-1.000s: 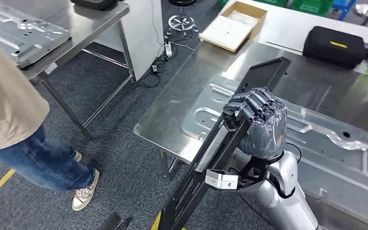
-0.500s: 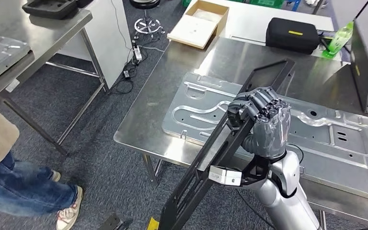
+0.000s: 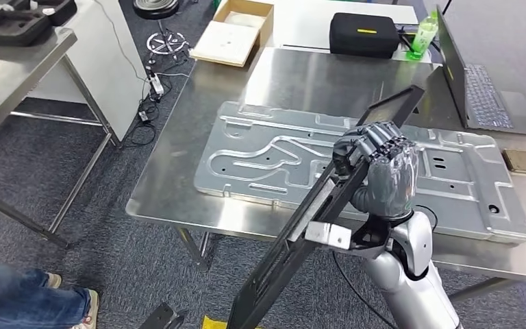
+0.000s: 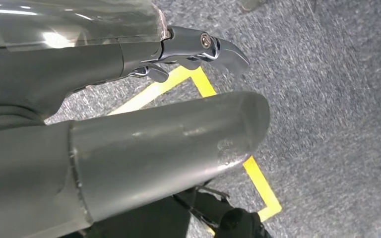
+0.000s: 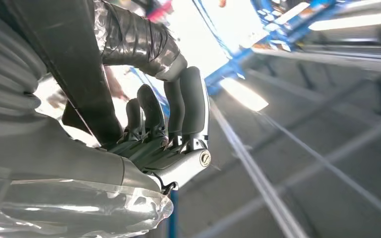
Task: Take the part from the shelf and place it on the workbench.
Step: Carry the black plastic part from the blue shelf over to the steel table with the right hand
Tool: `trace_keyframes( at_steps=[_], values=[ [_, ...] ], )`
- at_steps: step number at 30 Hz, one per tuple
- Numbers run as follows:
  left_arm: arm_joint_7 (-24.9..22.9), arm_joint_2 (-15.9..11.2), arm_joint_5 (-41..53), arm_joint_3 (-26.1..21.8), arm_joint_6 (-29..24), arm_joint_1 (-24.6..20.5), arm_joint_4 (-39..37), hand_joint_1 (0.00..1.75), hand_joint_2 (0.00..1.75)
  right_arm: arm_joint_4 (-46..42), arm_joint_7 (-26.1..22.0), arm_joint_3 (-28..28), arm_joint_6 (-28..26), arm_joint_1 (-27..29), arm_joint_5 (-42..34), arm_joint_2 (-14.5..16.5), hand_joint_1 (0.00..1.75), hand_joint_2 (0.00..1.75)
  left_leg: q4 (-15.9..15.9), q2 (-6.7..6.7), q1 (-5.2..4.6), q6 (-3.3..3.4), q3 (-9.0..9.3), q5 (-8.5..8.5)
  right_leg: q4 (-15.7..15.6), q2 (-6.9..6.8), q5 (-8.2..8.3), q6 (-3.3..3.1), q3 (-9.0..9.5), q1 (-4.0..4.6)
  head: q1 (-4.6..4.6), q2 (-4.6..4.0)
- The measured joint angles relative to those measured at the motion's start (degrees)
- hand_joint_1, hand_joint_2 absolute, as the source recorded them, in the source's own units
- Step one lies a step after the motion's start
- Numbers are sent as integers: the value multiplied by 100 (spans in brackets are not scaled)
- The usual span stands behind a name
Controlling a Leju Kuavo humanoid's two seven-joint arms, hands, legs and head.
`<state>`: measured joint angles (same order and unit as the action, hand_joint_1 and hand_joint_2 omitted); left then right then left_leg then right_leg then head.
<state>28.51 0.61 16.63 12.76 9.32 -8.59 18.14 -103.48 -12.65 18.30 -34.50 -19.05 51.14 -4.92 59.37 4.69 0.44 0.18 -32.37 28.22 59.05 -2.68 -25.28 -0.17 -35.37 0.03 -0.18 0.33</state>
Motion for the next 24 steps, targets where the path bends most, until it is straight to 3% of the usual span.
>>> trace_keyframes(
  at_steps=[2, 4, 5, 6, 7, 9, 10, 12, 15, 17, 20, 21, 22, 24],
  values=[
    [-16, 4, -6, 0, -13, 15, 0, 0, 0, 64, 63, -49, 64, -31, -90, 6, 175, 175, 406, -236, 18, -40, -175, 268, -38, 49, 24, -71, 14, -26, -2, 0],
    [-22, 4, -8, 0, -13, 52, 0, 0, 0, 135, 109, -75, 144, -52, -160, 14, 175, 175, 1111, -383, 20, -54, -507, 589, -36, 109, 23, -111, 10, -13, -3, 0],
    [-23, 4, -14, 0, -13, 70, 0, 0, 0, 170, 146, -85, 207, -55, -212, 16, 175, 175, 1369, -405, 20, -59, -638, 651, -29, 144, 21, -117, 9, -6, -3, 0],
    [-23, 3, -22, 0, -12, 84, 0, 0, 0, 207, 199, -100, 287, -63, -273, 17, 175, 175, 1446, -413, 20, -60, -689, 603, -19, 177, 17, -121, 9, -1, -3, 0],
    [-21, 1, -35, 0, -12, 92, 0, 0, 0, 249, 265, -123, 371, -81, -337, 18, 175, 175, 1310, -415, 20, -54, -644, 451, -5, 209, 12, -121, 10, 1, -3, 0],
    [-8, -9, -67, 0, -14, 96, 0, 0, 0, 362, 418, -202, 542, -168, -459, 16, 175, 175, 644, -425, 19, -17, -364, 59, 35, 262, -6, -101, 3, -1, -2, 0],
    [3, -14, -81, 0, -16, 97, 0, 0, 0, 429, 487, -250, 623, -236, -509, 14, 175, 175, 331, -432, 12, 6, -235, -59, 65, 285, -15, -82, -15, 5, -1, 0],
    [24, -20, -98, 0, -25, 108, 0, 0, 0, 555, 578, -346, 740, -360, -580, 3, 175, 175, 56, -447, -6, 54, -136, -108, 96, 312, -8, -26, -62, 10, -1, 0],
    [40, -20, -102, 0, -31, 125, 0, 0, 0, 680, 619, -452, 786, -453, -606, -26, 175, 175, -17, -447, 7, 145, -129, -166, 120, 316, -23, 63, -95, 1, 0, 0],
    [46, -22, -103, 0, -38, 121, 0, 0, 0, 737, 629, -501, 796, -522, -619, -47, 175, 175, -72, -440, 28, 207, -110, -207, 468, 307, -251, 116, -246, -16, 3, 0],
    [64, -24, -105, 0, -52, 123, 0, 0, 0, 831, 693, -568, 885, -580, -684, -74, 175, 175, -76, -435, 20, 228, -113, -214, 1451, 300, -682, 181, -704, -62, 6, 0],
    [70, -24, -105, 0, -56, 130, 0, 0, 0, 878, 719, -593, 924, -595, -701, -89, 175, 175, -74, -436, 19, 228, -112, -213, 1590, 298, -686, 195, -777, -78, 6, 0],
    [75, -24, -102, 0, -65, 136, 0, 0, 0, 929, 740, -620, 958, -626, -708, -112, 175, 175, -72, -437, 20, 226, -110, -211, 1523, 295, -586, 206, -749, -96, 7, 0],
    [82, -22, -91, 0, -86, 140, 0, 0, 0, 1029, 776, -685, 1020, -732, -713, -165, 175, 175, -64, -440, 21, 207, -101, -198, 841, 279, -213, 216, -422, -129, 7, 0]
  ],
)
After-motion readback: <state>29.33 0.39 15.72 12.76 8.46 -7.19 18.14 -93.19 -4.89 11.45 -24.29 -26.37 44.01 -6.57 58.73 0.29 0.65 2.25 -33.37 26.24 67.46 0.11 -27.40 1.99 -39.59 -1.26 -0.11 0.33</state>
